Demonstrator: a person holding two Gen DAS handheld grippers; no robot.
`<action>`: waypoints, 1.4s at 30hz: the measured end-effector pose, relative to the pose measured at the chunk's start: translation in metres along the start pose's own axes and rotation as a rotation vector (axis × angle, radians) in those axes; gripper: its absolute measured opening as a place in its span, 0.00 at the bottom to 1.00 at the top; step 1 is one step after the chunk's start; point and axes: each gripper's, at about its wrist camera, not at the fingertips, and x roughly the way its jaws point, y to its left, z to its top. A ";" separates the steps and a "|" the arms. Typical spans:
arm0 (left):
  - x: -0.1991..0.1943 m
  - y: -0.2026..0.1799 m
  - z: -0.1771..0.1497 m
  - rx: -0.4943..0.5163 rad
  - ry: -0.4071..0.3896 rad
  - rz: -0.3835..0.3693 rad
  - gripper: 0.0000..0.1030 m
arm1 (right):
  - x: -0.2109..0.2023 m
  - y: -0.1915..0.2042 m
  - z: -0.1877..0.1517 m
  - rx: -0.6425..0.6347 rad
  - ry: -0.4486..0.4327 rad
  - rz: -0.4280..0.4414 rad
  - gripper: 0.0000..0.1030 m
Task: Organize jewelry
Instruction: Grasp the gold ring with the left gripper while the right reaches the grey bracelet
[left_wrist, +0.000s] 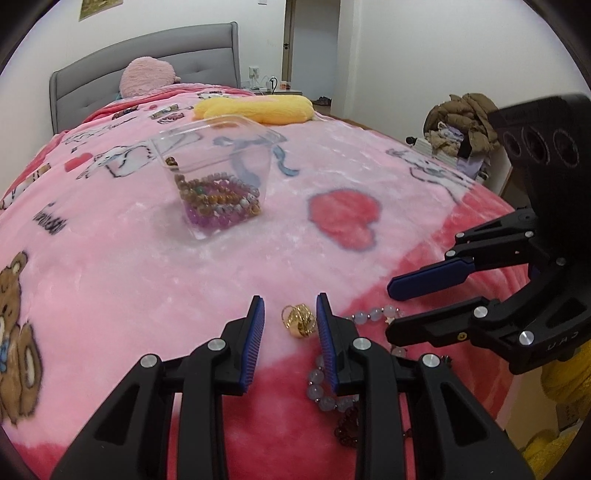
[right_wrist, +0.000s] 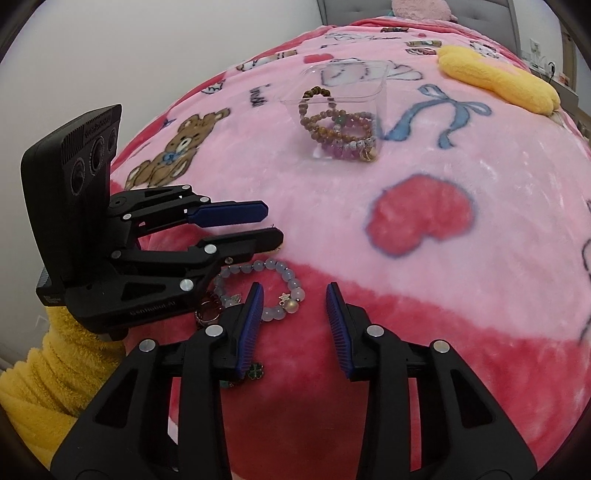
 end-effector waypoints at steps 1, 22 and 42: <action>0.001 -0.001 -0.001 0.003 0.003 0.000 0.28 | 0.001 0.000 0.000 -0.001 0.002 0.002 0.27; -0.005 -0.004 -0.006 -0.002 -0.020 0.014 0.15 | -0.007 0.005 0.000 -0.030 -0.035 -0.015 0.08; -0.024 0.008 -0.002 -0.042 -0.075 0.017 0.15 | -0.001 0.014 0.011 -0.065 -0.008 -0.064 0.25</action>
